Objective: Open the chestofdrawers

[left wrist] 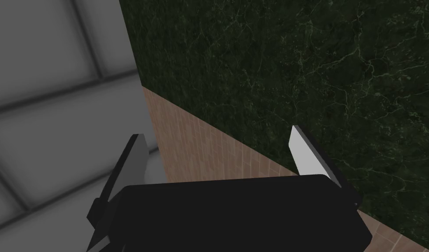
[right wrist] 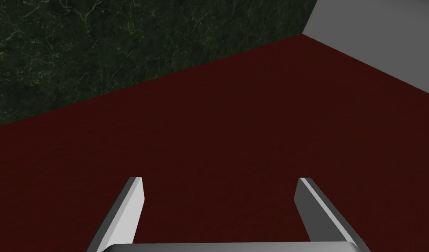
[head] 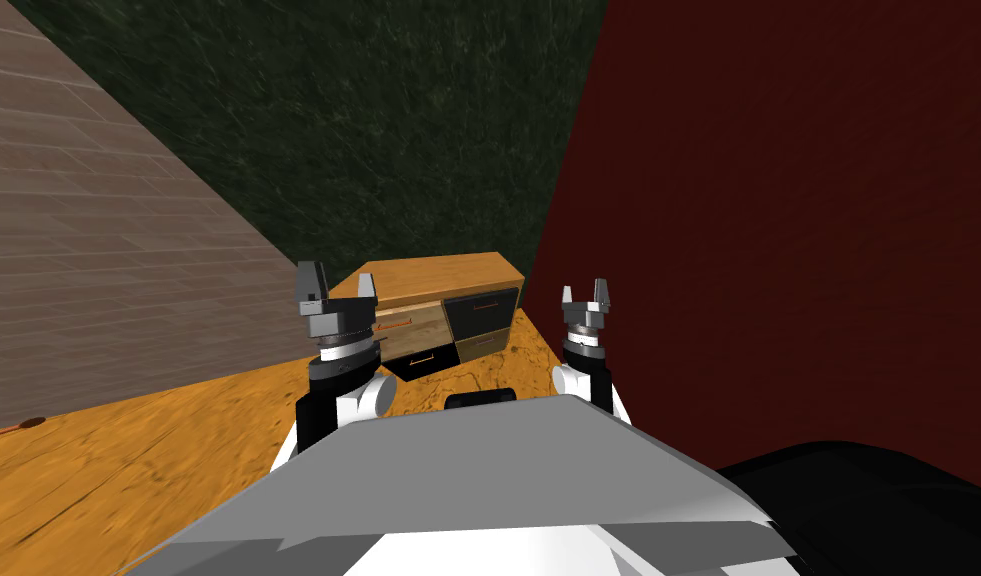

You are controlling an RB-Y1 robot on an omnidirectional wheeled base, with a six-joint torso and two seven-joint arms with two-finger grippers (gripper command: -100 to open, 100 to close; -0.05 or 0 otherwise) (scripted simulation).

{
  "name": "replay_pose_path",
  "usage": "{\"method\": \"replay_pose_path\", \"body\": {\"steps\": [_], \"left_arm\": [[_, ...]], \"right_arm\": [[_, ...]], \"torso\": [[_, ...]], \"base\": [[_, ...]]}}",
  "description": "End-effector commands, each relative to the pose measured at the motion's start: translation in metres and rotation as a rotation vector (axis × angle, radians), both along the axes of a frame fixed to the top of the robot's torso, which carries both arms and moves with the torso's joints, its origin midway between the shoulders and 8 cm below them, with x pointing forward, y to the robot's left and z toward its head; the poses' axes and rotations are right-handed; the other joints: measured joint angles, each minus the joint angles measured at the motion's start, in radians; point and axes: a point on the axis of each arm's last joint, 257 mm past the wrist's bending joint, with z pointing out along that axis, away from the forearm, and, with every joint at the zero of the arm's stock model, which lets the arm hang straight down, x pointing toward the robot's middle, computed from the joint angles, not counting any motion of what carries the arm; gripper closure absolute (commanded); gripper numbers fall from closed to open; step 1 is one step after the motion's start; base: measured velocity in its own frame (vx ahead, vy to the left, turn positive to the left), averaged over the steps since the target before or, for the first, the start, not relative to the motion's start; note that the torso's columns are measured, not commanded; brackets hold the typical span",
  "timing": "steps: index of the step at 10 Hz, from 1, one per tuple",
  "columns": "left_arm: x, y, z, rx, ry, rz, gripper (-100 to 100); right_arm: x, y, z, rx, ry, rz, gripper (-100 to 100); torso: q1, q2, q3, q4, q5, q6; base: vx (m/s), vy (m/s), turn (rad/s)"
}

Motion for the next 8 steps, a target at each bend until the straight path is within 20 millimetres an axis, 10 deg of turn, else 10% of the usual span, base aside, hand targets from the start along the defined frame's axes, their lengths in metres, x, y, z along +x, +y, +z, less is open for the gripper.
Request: {"method": "replay_pose_path", "body": {"steps": [1, 8], "left_arm": [[0.0, 0.0, 0.0, 0.0, 0.0, 0.0, 0], [-0.0001, 0.0, 0.0001, 0.0, 0.0, 0.0, 0]], "right_arm": [[0.0, 0.0, 0.0, 0.0, 0.0, 0.0, 0], [-0.0001, 0.0, 0.0002, 0.0, 0.0, 0.0, 0]], "torso": [[0.0, 0.04, -0.082, 0.041, 0.0, 0.0], [0.0, 0.544, -1.087, 0.544, 0.0, 0.0]], "base": [[0.0, 0.0, 0.0], [0.0, 0.0, 0.0]]}}
